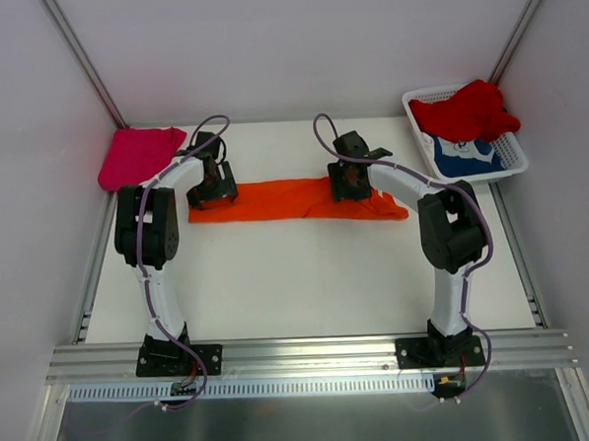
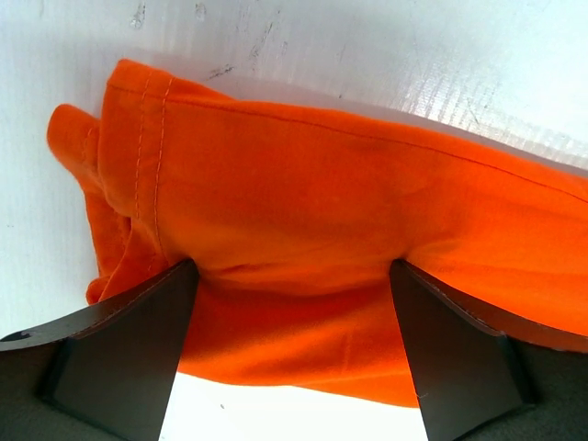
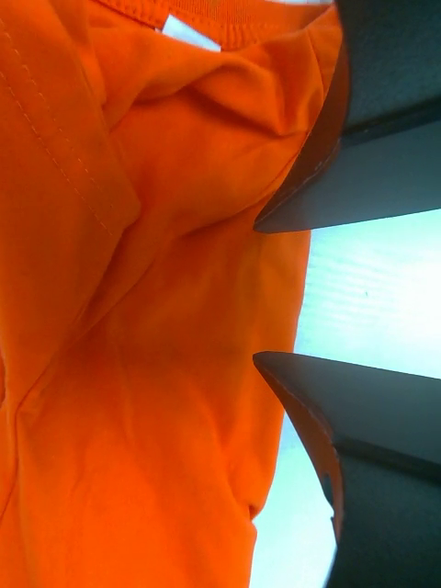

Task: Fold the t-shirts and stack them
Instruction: Fold the tshirt

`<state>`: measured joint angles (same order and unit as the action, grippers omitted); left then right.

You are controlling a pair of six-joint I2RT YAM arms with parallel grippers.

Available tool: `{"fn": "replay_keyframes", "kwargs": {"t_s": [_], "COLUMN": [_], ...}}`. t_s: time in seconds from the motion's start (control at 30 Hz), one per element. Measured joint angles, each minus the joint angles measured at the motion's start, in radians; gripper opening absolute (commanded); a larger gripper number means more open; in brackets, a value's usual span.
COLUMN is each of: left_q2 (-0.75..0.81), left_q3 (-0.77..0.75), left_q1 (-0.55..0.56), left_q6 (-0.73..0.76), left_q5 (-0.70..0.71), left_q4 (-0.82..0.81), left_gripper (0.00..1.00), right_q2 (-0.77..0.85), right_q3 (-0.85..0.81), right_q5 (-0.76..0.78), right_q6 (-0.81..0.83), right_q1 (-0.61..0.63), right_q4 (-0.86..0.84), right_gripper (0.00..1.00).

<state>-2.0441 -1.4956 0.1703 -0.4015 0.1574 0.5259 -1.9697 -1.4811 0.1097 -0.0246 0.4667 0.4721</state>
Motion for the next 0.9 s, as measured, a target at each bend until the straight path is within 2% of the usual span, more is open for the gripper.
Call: {"fn": "replay_keyframes", "kwargs": {"t_s": [0.4, 0.9], "left_q2": [-0.011, -0.005], "left_q3": [-0.001, 0.006], "left_q1": [-0.002, -0.002], "left_q6": [0.002, 0.003], "left_q5": [-0.001, -0.01], "left_q4": [-0.003, -0.009], "left_gripper": [0.88, 0.88], "right_q2": [-0.052, -0.095], "right_q3": [-0.047, -0.047], "right_q5": [0.022, -0.048], "right_q6": [0.064, 0.065], "right_q1": [0.0, -0.008], "right_q4": [0.119, 0.103], "right_gripper": [0.59, 0.59]}}
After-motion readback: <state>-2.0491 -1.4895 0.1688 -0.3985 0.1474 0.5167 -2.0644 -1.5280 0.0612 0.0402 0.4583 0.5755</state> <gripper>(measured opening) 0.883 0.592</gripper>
